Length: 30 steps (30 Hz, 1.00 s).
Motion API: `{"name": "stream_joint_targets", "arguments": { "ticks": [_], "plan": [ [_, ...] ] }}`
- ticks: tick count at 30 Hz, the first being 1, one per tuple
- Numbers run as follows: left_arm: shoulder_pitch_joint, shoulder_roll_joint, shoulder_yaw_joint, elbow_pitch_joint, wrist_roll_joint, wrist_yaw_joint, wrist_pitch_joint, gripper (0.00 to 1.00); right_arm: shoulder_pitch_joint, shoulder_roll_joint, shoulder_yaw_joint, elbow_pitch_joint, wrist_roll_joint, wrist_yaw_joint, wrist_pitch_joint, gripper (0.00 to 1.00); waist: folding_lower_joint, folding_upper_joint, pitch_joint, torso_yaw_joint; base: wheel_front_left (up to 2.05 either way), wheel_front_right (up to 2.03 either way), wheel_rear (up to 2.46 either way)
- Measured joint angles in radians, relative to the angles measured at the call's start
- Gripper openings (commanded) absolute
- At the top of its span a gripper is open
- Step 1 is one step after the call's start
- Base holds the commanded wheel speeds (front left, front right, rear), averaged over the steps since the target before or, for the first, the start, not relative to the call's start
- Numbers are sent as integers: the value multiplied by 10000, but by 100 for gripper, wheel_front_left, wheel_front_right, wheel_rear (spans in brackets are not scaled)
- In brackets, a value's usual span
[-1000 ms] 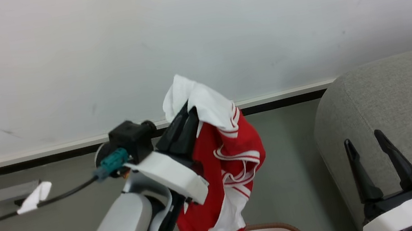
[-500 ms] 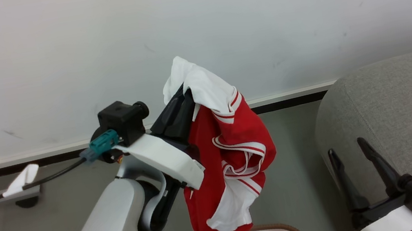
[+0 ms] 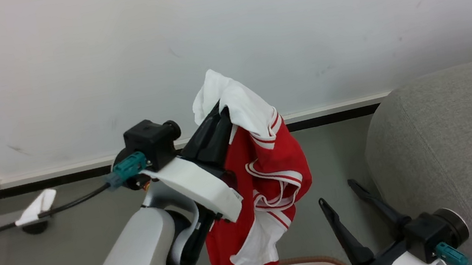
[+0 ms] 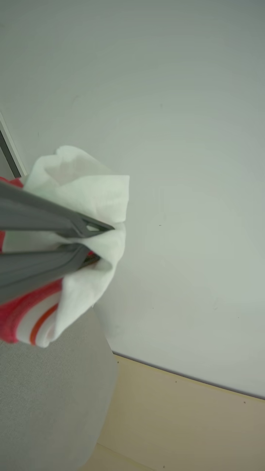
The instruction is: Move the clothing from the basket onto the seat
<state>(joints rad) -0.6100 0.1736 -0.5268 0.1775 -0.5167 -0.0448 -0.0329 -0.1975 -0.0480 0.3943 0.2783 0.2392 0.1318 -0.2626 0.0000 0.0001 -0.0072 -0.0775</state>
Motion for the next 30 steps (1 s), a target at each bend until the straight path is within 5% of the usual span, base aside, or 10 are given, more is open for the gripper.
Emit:
{"name": "stream_joint_targets", "arguments": {
  "ticks": [11,25,26,27,30],
  "plan": [
    [296,-554,-830,-157,-38,-194,-48,0,-1205,-69,671,2199,-125,0,0,100,0,0,-144,661,0,0,0],
    [856,-917,-2284,-790,-73,-437,190,0,-1846,-650,1227,3419,-207,0,2,100,1,0,-380,1827,0,0,0],
    [864,-926,-2328,-828,-75,-439,198,0,-1912,-686,1243,3496,-121,0,2,74,1,0,-394,1898,0,0,0],
    [872,-932,-2341,-853,-81,-435,205,0,-1961,-702,1267,3599,-15,0,2,0,1,0,-409,1968,0,0,0],
    [894,-924,-2341,-865,-104,-376,230,0,-1995,-698,1346,3802,190,0,2,0,1,0,-440,2154,0,0,0]
  ]
}}
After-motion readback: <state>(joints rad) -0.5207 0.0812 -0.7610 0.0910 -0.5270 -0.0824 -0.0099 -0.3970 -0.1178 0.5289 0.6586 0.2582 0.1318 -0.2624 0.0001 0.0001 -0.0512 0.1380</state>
